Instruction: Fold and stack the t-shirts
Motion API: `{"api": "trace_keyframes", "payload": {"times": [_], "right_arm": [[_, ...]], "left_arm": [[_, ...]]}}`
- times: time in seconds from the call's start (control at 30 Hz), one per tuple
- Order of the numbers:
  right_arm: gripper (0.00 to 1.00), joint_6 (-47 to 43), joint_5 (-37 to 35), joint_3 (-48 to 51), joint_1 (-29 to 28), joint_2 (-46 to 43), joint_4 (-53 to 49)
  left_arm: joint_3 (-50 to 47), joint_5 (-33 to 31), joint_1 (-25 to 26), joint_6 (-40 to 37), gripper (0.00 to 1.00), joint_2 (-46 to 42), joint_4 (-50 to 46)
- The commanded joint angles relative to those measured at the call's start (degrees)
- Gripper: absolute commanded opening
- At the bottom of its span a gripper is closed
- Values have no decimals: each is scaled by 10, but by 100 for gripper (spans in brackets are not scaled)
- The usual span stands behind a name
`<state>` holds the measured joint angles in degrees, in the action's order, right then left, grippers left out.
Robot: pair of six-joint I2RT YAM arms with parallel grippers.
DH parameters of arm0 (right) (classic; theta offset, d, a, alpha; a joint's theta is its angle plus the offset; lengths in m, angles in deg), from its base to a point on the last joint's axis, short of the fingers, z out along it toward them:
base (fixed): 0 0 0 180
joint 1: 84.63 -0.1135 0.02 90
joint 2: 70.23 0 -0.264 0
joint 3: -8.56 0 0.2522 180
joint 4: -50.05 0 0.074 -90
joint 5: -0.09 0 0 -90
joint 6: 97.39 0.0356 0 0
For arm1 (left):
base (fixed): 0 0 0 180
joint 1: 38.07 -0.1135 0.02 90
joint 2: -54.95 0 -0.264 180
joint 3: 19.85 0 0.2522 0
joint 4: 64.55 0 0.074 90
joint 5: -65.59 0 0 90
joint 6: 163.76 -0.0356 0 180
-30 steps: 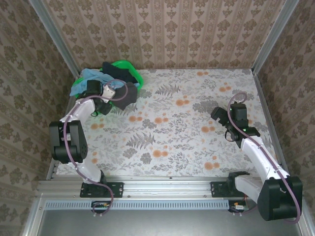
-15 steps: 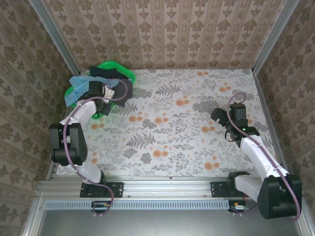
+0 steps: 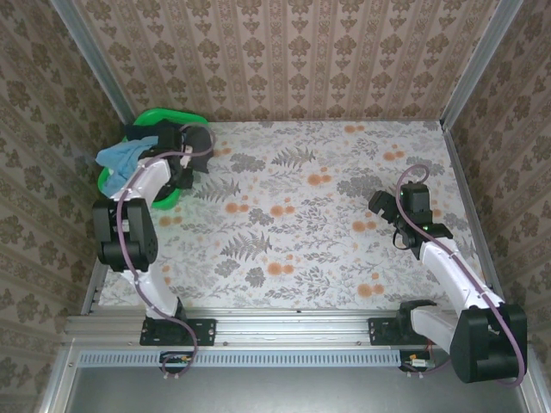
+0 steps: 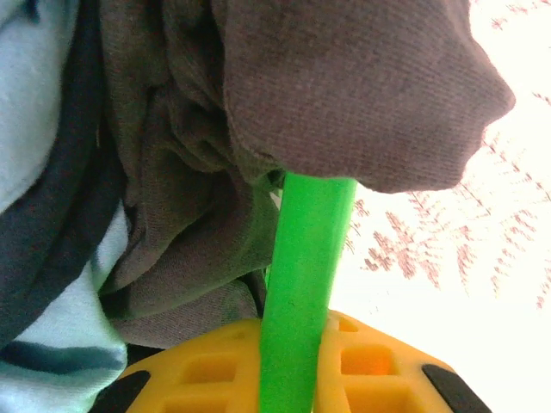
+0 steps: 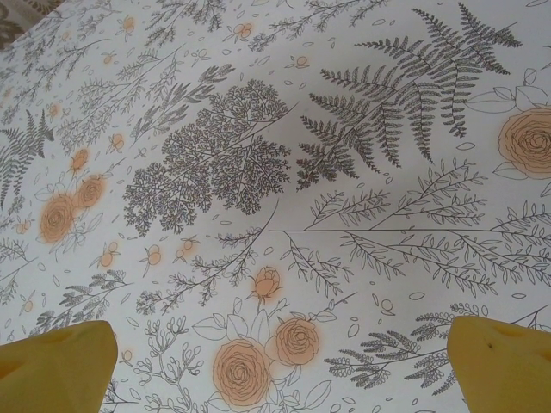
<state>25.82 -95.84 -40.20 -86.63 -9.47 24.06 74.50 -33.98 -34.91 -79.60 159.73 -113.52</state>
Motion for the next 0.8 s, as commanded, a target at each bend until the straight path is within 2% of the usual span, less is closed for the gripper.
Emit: {"api": "trace_keyframes", "payload": {"times": [0.0, 0.3, 0.5, 0.6, 0.77], "right_arm": [[100, -4, -3, 2, 1, -4, -7], [100, 4, -14, 7, 1, -26, -18], [100, 6, -17, 11, 1, -32, -21], [100, 4, -21, 12, 2, -33, -24], [100, -2, -12, 5, 1, -34, -29]], "left_arm": [[43, -42, -19, 76, 3, 59, -63], [168, -54, -12, 87, 3, 142, -116], [238, -63, -3, 66, 5, 170, -135], [252, -61, 5, 61, 13, 170, -139], [267, -57, 27, 78, 18, 138, -152]]}}
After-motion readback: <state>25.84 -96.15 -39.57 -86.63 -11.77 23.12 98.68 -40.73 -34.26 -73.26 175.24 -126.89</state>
